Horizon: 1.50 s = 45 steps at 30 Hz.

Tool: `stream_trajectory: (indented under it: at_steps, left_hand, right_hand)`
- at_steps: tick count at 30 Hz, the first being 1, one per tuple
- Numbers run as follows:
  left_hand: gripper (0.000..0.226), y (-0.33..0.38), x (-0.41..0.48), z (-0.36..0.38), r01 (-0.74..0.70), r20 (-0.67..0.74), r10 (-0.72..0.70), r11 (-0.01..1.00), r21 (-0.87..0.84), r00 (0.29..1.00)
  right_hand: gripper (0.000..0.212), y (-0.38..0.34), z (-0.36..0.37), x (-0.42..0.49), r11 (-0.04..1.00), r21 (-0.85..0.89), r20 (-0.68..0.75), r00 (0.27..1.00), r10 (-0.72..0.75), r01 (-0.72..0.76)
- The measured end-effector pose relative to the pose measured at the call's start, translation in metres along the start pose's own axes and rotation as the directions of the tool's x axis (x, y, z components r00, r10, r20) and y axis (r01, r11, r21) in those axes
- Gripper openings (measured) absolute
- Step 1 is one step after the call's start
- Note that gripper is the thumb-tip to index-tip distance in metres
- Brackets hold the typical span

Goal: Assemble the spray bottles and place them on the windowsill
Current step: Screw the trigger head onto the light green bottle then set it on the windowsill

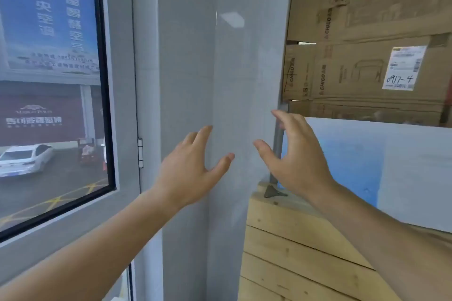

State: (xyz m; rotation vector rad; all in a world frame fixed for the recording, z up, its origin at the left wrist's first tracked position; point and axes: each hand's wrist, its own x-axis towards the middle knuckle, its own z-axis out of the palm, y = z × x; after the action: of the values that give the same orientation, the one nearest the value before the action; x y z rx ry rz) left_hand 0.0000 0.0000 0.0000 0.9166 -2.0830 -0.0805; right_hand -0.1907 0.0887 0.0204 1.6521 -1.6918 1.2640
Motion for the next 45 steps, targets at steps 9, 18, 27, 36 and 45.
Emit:
stream_trajectory:
  at_steps: [9, 18, 27, 36, 45]
  left_hand:
    - [0.068, -0.032, -0.065, 0.097, 0.266, 0.396, -0.116, 0.899, -0.348, 0.911]
    - [0.054, -0.079, -0.197, 0.233, 0.543, 0.744, -0.189, 0.797, -0.266, 0.641]
    - [0.04, -0.146, -0.408, 0.394, 0.702, 0.918, -0.304, 0.712, 0.04, 0.256]
    - [0.04, -0.202, -0.662, 0.572, 0.75, 0.925, -0.367, 0.585, 0.308, -0.094]
    - [0.07, -0.227, -0.807, 0.724, 0.676, 0.929, -0.299, 0.64, 0.366, -0.22]
  right_hand:
    - [0.04, 0.054, 0.04, -0.101, 0.923, 0.242, 0.208, 0.945, 0.252, -0.3]
    - [0.023, 0.121, 0.104, -0.287, 0.702, 0.183, 0.503, 0.679, 0.534, -0.688]
    - [0.014, 0.177, 0.201, -0.556, 0.41, -0.006, 0.645, 0.31, 0.698, -0.912]
    - [0.016, 0.26, 0.303, -0.847, 0.102, -0.248, 0.539, -0.049, 0.841, -0.963]
    - [0.029, 0.352, 0.372, -1.026, -0.029, -0.329, 0.451, -0.184, 0.873, -0.944]
